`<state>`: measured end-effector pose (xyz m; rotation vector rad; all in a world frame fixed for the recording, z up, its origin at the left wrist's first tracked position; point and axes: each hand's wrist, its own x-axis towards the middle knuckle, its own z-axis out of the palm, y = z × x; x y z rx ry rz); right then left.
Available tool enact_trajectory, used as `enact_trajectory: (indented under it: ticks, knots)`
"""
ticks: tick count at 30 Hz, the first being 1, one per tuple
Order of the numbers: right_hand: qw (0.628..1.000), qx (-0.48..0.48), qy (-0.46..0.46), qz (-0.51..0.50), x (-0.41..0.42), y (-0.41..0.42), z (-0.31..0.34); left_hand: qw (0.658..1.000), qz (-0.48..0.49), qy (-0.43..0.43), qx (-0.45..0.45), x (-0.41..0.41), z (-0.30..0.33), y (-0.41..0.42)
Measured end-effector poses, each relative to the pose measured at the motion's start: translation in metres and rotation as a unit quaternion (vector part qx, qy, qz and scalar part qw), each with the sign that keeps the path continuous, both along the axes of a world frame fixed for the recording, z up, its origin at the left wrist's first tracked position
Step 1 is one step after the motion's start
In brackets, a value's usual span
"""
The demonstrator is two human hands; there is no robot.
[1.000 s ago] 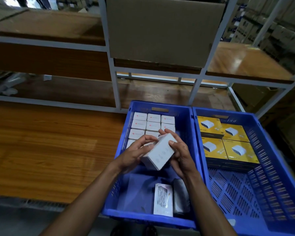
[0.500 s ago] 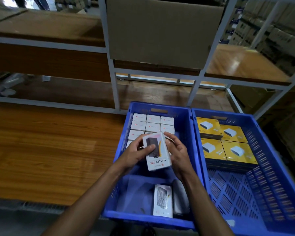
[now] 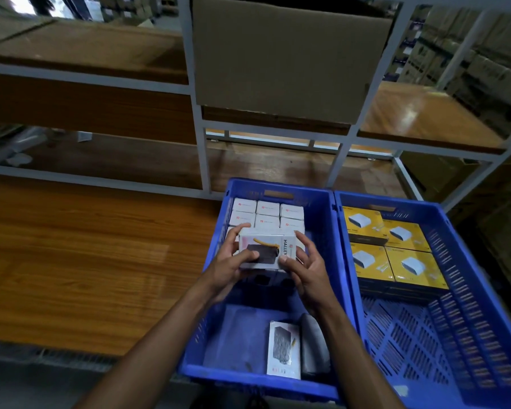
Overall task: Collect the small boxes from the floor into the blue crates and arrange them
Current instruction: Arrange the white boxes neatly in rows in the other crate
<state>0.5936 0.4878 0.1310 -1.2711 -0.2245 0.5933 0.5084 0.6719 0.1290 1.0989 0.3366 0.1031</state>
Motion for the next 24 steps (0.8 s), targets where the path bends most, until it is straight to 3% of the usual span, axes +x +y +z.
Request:
enact_trajectory:
  ticks: [4,8,11,15,20,24]
  knots:
    - [0.999,0.021,0.006,-0.045,0.005,-0.003,0.002,0.997,0.022,0.028,0.062,-0.001,0.0,-0.002]
    - [0.999,-0.004,-0.022,-0.03,0.008,-0.004,-0.002,0.968,0.032,0.014,0.25,-0.001,0.003,0.0]
    - [0.999,-0.027,-0.045,-0.005,0.006,-0.003,-0.005,0.94,0.024,-0.019,0.339,0.0,0.009,0.002]
    - [0.998,-0.033,-0.055,0.006,0.004,-0.002,-0.005,0.93,-0.044,-0.025,0.364,0.001,0.015,0.003]
    - [0.998,-0.033,-0.056,0.01,0.005,-0.004,-0.007,0.93,-0.062,-0.029,0.36,-0.001,0.018,0.007]
    - [0.991,-0.07,-0.108,0.03,0.004,-0.003,-0.008,0.896,-0.096,-0.005,0.433,0.0,0.013,0.016]
